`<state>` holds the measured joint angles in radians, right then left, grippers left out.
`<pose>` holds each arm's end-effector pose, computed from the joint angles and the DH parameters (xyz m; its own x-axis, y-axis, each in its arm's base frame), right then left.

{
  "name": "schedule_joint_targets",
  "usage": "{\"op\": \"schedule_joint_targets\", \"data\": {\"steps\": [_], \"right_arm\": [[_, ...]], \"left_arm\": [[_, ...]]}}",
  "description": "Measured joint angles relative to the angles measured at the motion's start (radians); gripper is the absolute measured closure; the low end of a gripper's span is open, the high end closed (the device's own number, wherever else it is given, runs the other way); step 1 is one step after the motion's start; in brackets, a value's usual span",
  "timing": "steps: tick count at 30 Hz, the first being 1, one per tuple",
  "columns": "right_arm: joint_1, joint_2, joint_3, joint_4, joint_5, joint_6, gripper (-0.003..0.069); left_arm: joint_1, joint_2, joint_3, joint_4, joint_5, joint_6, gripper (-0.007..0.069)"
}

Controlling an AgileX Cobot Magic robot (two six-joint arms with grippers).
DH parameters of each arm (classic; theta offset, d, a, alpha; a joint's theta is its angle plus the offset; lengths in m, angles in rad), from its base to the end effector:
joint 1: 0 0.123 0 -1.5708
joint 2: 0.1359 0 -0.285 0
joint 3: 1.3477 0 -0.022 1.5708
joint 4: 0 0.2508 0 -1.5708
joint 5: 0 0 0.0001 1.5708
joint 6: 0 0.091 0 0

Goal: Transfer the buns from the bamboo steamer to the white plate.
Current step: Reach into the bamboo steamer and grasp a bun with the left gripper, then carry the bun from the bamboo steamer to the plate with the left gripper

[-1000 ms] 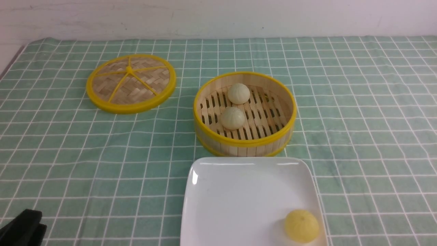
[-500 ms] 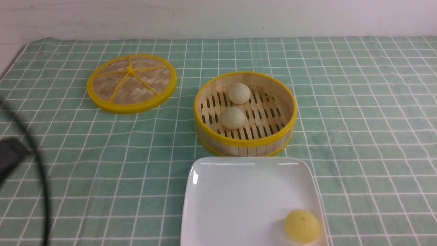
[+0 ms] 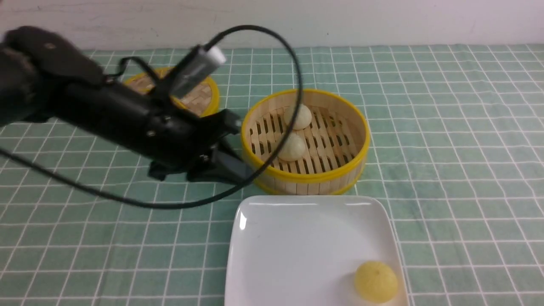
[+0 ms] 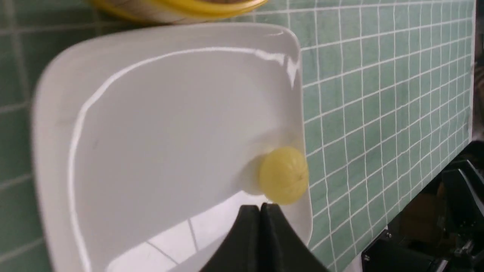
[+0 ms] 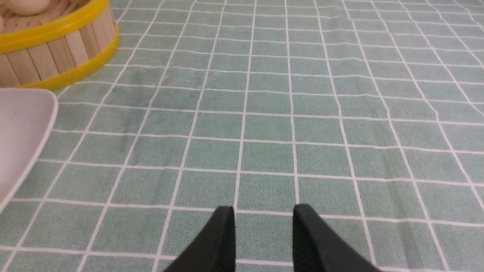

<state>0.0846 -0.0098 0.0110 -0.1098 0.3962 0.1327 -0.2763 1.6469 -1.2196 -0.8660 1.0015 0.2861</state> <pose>0.0520 0.0005 0.1746 -0.3034 0.0057 -0.9529 -0.0348 0.9992 0.0170 0.3047 -0.1471 0.2755 -0.9670 0.0548 -0.2490 0.2139 0.7059 -0.6753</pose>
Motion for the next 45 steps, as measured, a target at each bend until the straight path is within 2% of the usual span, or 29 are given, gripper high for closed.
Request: {"op": "schedule_joint_targets", "data": {"steps": [5,6,13,16,19,23,26,30,34,35,36,37,39,45], "right_arm": [[0.0,0.0,0.0,0.0,0.0,0.0,0.0419],[0.0,0.0,0.0,0.0,0.0,0.0,0.0419],[0.0,0.0,0.0,0.0,0.0,0.0,0.0419],[0.0,0.0,0.0,0.0,0.0,0.0,0.0419],[0.0,0.0,0.0,0.0,0.0,0.0,0.0419],[0.0,0.0,0.0,0.0,0.0,0.0,0.0419],[0.0,0.0,0.0,0.0,0.0,0.0,0.0419],[0.0,0.0,0.0,0.0,0.0,0.0,0.0419],[0.0,0.0,0.0,0.0,0.0,0.0,0.0419],[0.0,0.0,0.0,0.0,0.0,0.0,0.0419],[0.0,0.0,0.0,0.0,0.0,0.0,0.0419],[0.0,0.0,0.0,0.0,0.0,0.0,0.0419],[0.0,0.0,0.0,0.0,0.0,0.0,0.0419],[0.0,0.0,0.0,0.0,0.0,0.0,0.0419]], "left_arm": [[-0.098,0.143,-0.191,0.076,-0.035,-0.057,0.0623],[-0.119,0.171,-0.242,0.143,-0.04,-0.104,0.0621],[-0.184,0.296,-0.433,0.373,-0.047,-0.286,0.0564],[-0.212,0.363,-0.515,0.463,-0.041,-0.359,0.0502],[-0.218,0.413,-0.578,0.542,-0.054,-0.416,0.04],[-0.218,0.451,-0.601,0.602,-0.212,-0.441,0.0273],[-0.217,0.48,-0.601,0.64,-0.274,-0.443,0.0244],[-0.217,0.525,-0.601,0.662,-0.266,-0.455,0.0258],[-0.217,0.551,-0.601,0.663,-0.262,-0.459,0.0334],[-0.217,0.552,-0.605,0.661,-0.257,-0.46,0.0393],[-0.217,0.552,-0.606,0.66,-0.253,-0.461,0.0403],[-0.217,0.547,-0.609,0.656,-0.237,-0.461,0.0478],[-0.217,0.519,-0.609,0.648,-0.208,-0.461,0.0573],[-0.217,0.314,-0.607,0.651,-0.124,-0.459,0.0596]]}}
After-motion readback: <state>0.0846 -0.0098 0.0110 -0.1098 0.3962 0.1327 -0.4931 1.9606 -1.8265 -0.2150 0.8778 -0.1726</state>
